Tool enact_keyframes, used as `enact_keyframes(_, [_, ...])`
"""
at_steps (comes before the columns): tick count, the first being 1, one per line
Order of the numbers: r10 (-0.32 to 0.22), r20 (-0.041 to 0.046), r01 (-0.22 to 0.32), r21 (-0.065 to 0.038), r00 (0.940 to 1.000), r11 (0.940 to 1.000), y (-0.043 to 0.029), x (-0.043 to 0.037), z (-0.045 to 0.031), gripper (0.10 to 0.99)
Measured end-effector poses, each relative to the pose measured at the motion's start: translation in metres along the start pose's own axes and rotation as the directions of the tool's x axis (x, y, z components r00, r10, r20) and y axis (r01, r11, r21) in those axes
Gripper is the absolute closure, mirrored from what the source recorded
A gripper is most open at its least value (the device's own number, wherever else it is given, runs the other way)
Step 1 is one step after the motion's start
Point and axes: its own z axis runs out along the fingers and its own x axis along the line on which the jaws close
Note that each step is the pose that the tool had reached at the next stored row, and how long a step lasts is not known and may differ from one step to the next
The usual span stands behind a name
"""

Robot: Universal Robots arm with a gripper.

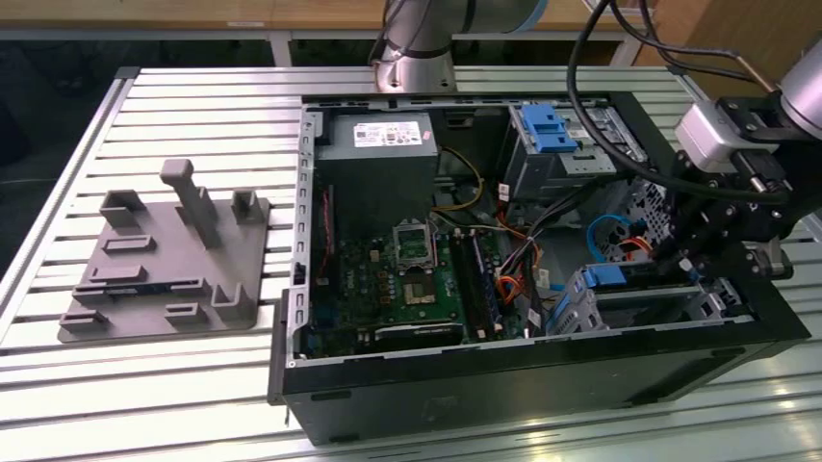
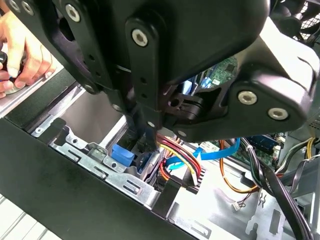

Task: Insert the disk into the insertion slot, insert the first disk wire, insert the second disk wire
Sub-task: 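Insert the first disk wire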

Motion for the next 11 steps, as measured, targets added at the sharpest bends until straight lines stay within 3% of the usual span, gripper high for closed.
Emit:
enact_keyframes(3, [0.000, -0.0001, 0.000, 0.000, 1.0000, 1.0000, 0.0002, -0.0003, -0.0036, 0.784])
enact_keyframes(7, [0.000, -0.0001, 0.000, 0.000, 1.0000, 1.0000, 0.0011, -0.0022, -0.0160, 0.784])
enact_keyframes(11, [0.000, -0.0003, 0.000, 0.000, 1.0000, 1.0000, 0.0022, -0.0049, -0.0332, 0.784])
